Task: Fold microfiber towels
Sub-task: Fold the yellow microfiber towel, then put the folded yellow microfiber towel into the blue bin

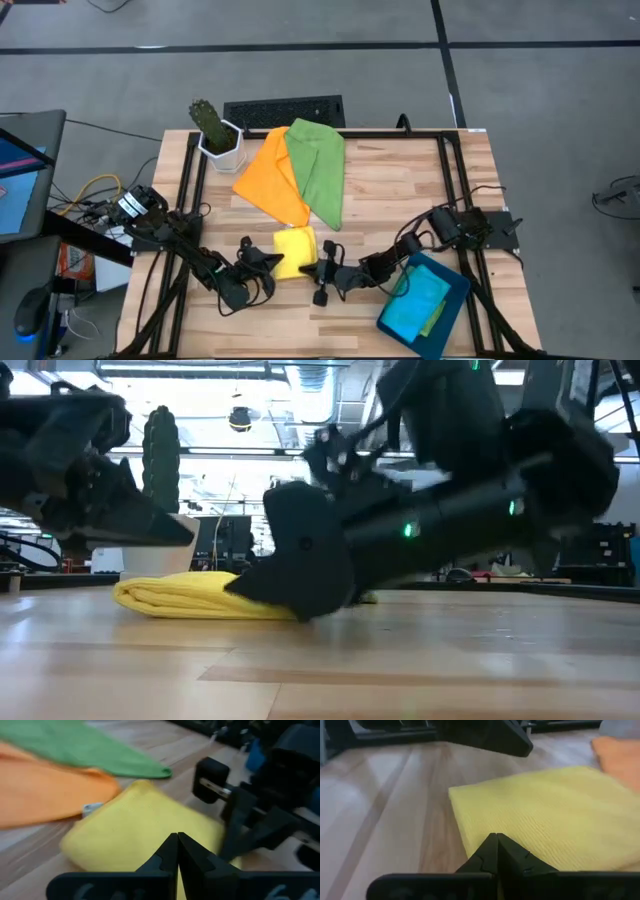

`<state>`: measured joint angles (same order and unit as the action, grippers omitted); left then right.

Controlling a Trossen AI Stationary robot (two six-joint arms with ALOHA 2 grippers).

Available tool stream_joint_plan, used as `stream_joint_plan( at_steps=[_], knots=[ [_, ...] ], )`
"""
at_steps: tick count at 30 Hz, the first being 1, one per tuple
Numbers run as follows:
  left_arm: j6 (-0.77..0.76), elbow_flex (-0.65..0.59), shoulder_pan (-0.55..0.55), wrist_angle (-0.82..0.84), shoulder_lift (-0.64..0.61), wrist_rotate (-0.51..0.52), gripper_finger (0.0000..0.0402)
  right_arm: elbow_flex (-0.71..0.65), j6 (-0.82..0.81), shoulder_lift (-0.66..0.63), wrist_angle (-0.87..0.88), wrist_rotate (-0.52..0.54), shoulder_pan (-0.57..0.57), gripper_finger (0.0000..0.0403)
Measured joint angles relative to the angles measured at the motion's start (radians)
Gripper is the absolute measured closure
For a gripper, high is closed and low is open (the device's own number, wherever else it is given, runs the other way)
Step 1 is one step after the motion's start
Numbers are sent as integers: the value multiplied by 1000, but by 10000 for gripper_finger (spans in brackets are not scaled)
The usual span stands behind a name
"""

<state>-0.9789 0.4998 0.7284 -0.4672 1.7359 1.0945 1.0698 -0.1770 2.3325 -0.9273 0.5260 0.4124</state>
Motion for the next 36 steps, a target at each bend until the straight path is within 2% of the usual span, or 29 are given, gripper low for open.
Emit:
stream_joint_plan(
  at_steps=[4,7,11,14,18,21,23,26,36],
  knots=[
    [56,0,-5,-28,0,-4,401,3,72,-150,134,143,2,371],
    [51,0,-20,-14,0,-21,401,3,66,-268,372,209,-13,354],
    [38,0,-45,-14,0,-40,401,1,-86,-400,646,203,-61,303],
    [32,0,-61,-11,0,-44,401,3,-238,-449,774,139,-116,248],
    [32,0,-72,-11,0,-45,401,3,-411,-446,805,-3,-189,180],
    [32,0,-72,-10,0,-63,401,13,-505,-403,800,-55,-220,157],
    [32,0,-72,-10,0,-80,401,9,-545,-390,876,-75,-231,155],
    [32,0,-72,2,0,-99,401,56,-581,-350,859,-108,-237,159],
    [25,0,-72,11,0,-97,401,154,-586,-246,953,-110,-223,173]
  ],
)
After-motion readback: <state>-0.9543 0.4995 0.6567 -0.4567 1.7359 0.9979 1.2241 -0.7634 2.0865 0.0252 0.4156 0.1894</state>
